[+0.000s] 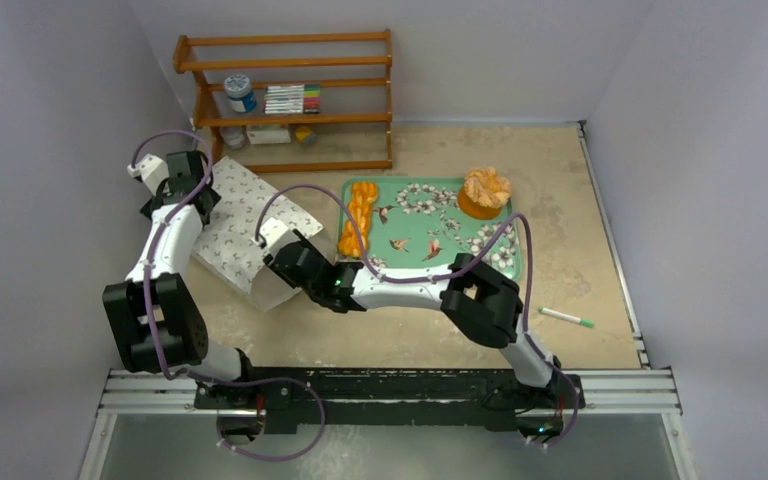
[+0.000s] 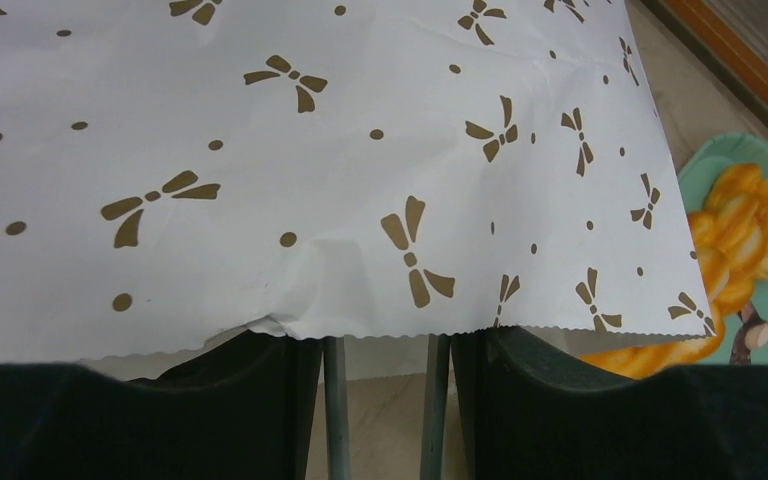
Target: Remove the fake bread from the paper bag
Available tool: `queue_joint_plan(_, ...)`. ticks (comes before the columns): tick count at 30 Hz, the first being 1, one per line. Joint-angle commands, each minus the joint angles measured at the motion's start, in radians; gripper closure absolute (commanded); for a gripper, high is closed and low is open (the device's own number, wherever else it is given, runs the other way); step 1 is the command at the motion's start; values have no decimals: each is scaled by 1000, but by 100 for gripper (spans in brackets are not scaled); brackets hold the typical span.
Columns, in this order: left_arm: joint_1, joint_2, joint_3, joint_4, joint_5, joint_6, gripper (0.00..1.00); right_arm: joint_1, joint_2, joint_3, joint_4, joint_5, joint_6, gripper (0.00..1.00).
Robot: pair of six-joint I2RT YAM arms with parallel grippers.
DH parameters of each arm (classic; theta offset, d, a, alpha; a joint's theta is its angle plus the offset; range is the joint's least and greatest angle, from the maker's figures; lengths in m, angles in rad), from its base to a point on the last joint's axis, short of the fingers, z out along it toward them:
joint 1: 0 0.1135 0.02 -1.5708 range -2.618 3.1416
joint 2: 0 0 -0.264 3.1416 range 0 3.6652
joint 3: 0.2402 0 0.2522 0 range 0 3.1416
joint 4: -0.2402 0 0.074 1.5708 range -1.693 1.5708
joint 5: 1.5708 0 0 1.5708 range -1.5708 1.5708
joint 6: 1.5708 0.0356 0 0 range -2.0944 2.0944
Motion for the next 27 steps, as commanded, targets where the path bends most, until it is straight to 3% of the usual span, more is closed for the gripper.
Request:
queue_joint_plan(1, 7, 5, -15, 41, -12, -12, 22, -11, -2, 69, 96, -72, -85, 51)
queue_joint_plan(11, 6, 25, -29, 55, -7, -12, 22, -53, 46, 123, 84, -149, -115, 55)
queue_joint_plan(19, 7, 33, -15, 53, -8, -15, 22, -62, 81, 184, 28, -153, -104, 100)
queue_joint_plan(27, 6, 65, 4, 52, -1, -38, 22, -63, -9, 64, 25, -145, -34, 100)
